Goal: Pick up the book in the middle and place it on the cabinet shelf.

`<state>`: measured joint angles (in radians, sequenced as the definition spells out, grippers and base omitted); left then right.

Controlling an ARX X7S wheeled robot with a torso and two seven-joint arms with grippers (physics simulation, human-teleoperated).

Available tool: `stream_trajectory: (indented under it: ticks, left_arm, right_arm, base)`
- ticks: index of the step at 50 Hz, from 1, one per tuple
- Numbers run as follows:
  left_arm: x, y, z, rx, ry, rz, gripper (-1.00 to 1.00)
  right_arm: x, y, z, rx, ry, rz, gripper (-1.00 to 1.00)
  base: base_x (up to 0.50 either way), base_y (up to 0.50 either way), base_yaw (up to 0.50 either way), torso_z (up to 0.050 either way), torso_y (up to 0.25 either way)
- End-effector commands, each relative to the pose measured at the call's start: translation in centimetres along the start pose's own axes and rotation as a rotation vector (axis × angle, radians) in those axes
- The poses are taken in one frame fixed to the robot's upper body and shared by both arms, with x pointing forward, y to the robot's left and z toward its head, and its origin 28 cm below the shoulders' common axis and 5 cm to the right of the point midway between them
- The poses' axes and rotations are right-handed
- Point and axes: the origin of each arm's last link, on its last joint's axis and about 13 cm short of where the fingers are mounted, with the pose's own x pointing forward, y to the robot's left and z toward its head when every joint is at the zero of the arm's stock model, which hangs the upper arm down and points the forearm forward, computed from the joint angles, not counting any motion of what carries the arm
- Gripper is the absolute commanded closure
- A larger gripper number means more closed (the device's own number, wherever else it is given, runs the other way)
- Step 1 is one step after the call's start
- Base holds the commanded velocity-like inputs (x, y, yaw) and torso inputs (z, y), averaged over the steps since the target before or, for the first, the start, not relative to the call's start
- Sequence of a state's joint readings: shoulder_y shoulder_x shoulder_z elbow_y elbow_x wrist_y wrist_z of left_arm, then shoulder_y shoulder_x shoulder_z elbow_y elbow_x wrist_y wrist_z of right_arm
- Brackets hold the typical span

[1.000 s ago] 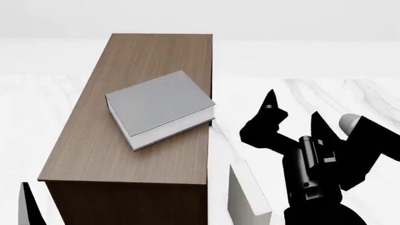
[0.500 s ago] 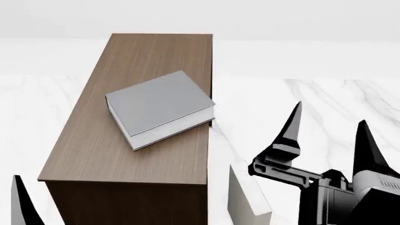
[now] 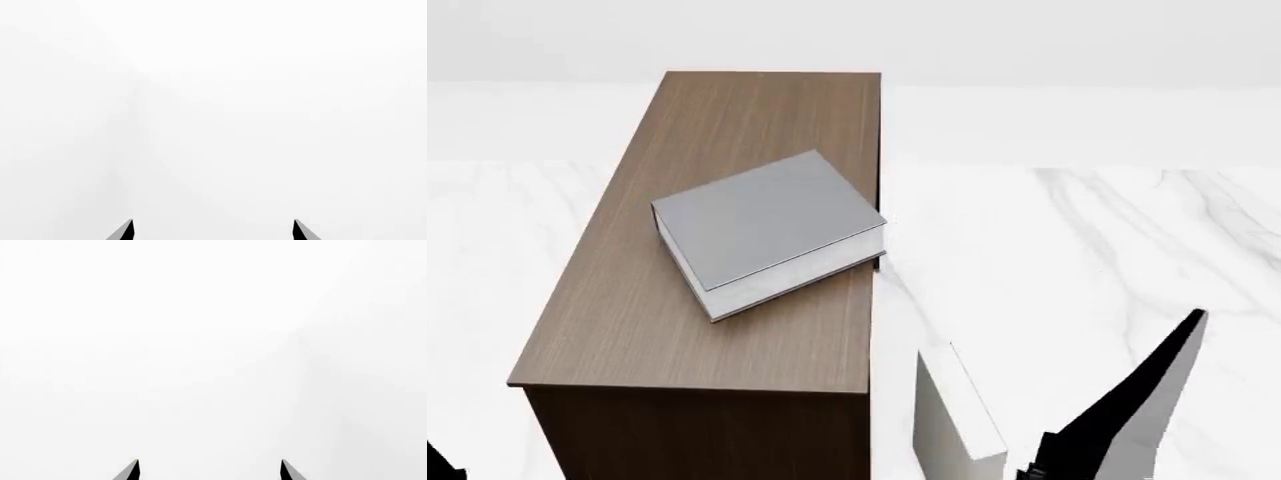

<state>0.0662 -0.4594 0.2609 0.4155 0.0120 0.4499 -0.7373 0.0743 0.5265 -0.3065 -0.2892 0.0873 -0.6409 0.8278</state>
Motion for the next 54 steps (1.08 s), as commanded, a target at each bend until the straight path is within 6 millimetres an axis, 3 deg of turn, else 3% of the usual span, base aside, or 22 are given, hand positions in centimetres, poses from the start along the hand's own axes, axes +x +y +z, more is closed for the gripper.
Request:
stream_trajectory:
  ticks: [1, 6, 15, 28, 35, 54]
  left_arm:
    - [2.8, 2.2, 0.4, 0.074, -0.164, 0.164, -1.00]
    - [4.0, 3.2, 0.4, 0.119, -0.221, 0.249, -1.00]
    - [5.6, 4.7, 0.4, 0.162, -0.317, 0.369, -1.00]
    - [8.0, 8.0, 2.5, 0.282, -0.475, 0.579, -1.00]
    - [8.5, 9.5, 3.3, 0.328, -0.520, 0.658, -1.00]
    - [8.6, 9.9, 3.4, 0.347, -0.529, 0.694, -1.00]
  right_arm:
    - [1.7, -1.7, 1.5, -0.075, -0.255, -0.059, -1.00]
    - [4.0, -3.2, 2.9, -0.131, -0.370, -0.145, -1.00]
    - [5.9, -4.3, 4.6, -0.184, -0.535, -0.192, -1.00]
    - [8.1, -7.4, 8.6, -0.304, -0.742, -0.306, -1.00]
    - [8.3, -8.0, 8.5, -0.318, -0.742, -0.337, -1.00]
    - [8.2, -7.6, 8.3, -0.307, -0.730, -0.331, -1.00]
  base:
    - [0.00, 0.00, 0.00, 0.000, 0.000]
    - [0.00, 0.00, 0.00, 0.000, 0.000]
    - [0.00, 0.00, 0.00, 0.000, 0.000]
    - [0.00, 0.00, 0.00, 0.000, 0.000]
    - [0.00, 0.00, 0.00, 0.000, 0.000]
    - [0.00, 0.00, 0.00, 0.000, 0.000]
